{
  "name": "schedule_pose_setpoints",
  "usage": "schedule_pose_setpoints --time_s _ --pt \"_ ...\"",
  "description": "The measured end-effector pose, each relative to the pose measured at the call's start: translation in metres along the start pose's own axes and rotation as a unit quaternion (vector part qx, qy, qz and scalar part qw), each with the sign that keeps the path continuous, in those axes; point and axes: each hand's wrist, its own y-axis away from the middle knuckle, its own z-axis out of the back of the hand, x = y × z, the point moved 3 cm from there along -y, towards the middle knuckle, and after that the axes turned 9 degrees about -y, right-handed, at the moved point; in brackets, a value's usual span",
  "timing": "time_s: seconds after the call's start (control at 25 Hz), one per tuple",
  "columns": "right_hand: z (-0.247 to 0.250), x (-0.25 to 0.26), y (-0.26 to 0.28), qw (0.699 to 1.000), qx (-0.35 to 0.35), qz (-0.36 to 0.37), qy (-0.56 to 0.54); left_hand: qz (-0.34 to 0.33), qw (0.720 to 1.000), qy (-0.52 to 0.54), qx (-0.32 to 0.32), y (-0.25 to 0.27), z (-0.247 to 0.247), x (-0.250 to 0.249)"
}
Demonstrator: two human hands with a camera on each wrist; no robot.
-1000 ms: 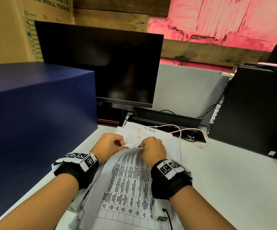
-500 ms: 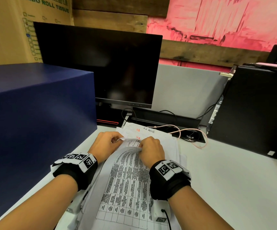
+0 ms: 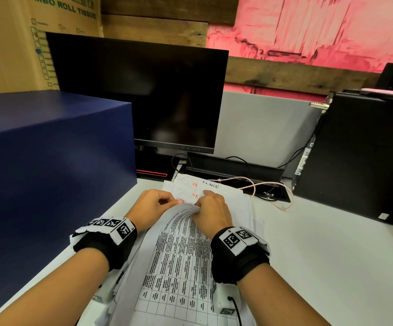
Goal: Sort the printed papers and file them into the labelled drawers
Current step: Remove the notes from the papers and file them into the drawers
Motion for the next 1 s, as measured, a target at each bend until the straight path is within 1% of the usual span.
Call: schedule_pose_setpoints --time_s 0.08,0.16,0.28,0.36,0.4,0.48,0.6,0.8,0.88,1.0 --pt "-0.002 0.001 -0.001 1.0 0.01 -0.005 -0.021 0.029 0.999 0.022 0.008 0.001 0.0 -0.002" --pt "-0.002 0.003 0.0 1.0 0.016 -0.011 -0.024 0.05 0.999 0.009 -0.007 0.0 0.001 -0.001" --pt "0.004 0.007 0.002 1.0 0.004 0.003 -0.02 0.073 0.993 -0.062 -0.064 -0.004 0.005 0.009" --pt "0.007 0.01 0.003 1.0 -0.002 0.021 -0.01 0.102 0.985 -0.087 -0.107 -0.006 0.007 0.019" --pt "0.007 0.011 0.004 1.0 -0.001 0.024 -0.007 0.112 0.982 -0.101 -0.117 -0.007 0.008 0.024" --pt "0.007 0.012 0.005 1.0 0.001 0.017 -0.016 0.125 0.979 -0.125 -0.101 -0.01 0.006 0.031" --pt "0.007 0.011 0.006 0.999 0.01 0.003 -0.033 0.143 0.98 -0.123 -0.068 -0.011 0.002 0.037" --pt "0.002 0.009 0.006 0.998 0.051 0.01 -0.036 0.161 0.978 -0.107 -0.073 -0.01 0.003 0.037" --pt "0.003 0.009 0.008 0.998 0.056 0.022 -0.026 0.164 0.978 -0.106 -0.07 -0.009 0.004 0.035" --pt "0.008 0.013 0.012 0.995 0.075 0.066 0.026 0.168 0.979 -0.101 -0.063 -0.009 0.004 0.035"
